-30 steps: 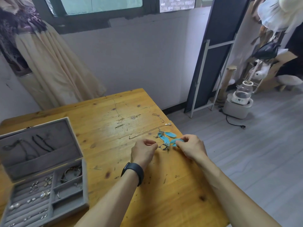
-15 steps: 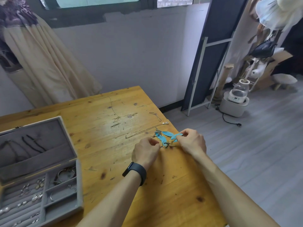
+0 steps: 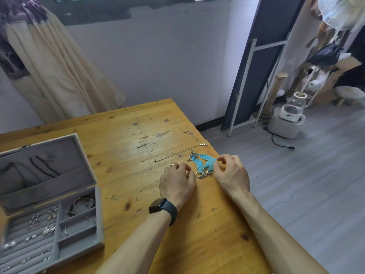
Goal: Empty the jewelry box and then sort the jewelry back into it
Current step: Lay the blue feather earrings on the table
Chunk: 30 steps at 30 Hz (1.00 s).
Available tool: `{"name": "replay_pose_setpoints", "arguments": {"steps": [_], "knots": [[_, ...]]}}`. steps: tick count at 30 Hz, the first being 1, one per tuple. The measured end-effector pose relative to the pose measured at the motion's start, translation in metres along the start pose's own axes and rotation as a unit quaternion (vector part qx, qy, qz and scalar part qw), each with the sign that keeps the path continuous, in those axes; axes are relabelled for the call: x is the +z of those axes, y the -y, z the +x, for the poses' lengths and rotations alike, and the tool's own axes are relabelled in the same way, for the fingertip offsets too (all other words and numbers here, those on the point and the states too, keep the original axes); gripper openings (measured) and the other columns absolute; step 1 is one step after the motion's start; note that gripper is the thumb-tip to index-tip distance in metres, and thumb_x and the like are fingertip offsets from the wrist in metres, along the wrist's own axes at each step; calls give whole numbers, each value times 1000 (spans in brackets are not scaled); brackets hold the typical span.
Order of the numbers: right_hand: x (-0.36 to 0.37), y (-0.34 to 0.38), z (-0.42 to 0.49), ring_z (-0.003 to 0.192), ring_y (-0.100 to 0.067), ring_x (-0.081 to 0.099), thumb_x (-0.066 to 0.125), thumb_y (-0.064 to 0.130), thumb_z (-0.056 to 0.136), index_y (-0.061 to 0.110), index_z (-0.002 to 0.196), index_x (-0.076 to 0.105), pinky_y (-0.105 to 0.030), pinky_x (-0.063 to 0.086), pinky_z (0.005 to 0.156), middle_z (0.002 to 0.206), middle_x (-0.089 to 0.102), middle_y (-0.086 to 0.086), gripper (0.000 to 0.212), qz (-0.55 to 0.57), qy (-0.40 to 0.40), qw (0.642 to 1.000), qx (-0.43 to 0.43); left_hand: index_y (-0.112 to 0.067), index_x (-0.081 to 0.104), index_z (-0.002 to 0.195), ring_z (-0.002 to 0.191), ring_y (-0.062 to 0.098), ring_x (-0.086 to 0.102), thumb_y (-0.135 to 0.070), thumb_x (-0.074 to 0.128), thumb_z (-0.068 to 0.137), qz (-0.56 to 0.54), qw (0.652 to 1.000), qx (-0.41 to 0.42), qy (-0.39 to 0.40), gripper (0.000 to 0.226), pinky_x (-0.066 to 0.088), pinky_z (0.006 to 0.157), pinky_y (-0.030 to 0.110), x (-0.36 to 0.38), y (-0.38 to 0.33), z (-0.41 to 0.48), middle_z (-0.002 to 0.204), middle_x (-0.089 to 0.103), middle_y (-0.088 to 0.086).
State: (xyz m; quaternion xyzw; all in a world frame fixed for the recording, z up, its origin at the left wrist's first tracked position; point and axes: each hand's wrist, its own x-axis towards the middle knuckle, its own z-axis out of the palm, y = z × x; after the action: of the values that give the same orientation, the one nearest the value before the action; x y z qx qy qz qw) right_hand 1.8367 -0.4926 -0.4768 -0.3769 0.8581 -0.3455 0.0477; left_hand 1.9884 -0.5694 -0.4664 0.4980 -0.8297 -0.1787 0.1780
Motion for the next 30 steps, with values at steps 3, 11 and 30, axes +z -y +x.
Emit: {"name": "replay_pose_setpoints", "arguments": {"steps": [3, 11, 30], "knots": [[8, -2, -14, 97, -21, 53, 60, 34, 93, 24, 107, 70, -34, 50, 74, 109, 63, 1, 20, -26, -48, 995, -78, -32, 65, 111, 99, 18, 55, -43, 54, 96, 15, 998, 54, -17, 22, 51, 80, 36, 3, 8, -7, 110, 59, -4], [18, -7, -29, 106, -21, 54, 60, 33, 91, 27, 112, 72, -39, 48, 81, 119, 67, 6, 26, -103, -27, 984, -143, -28, 69, 110, 100, 20, 55, -41, 53, 98, 51, 994, 88, -28, 23, 47, 75, 33, 3, 16, -11, 113, 61, -1], [24, 56, -120, 113, -21, 52, 69, 12, 85, 19, 117, 71, -25, 40, 96, 123, 63, 0, 33, 73, -45, 987, -138, -37, 47, 139, 124, 14, 46, -35, 51, 97, -3, 994, 100, 33, 42, 43, 93, 30, -69, 53, -76, 136, 49, -7]]}}
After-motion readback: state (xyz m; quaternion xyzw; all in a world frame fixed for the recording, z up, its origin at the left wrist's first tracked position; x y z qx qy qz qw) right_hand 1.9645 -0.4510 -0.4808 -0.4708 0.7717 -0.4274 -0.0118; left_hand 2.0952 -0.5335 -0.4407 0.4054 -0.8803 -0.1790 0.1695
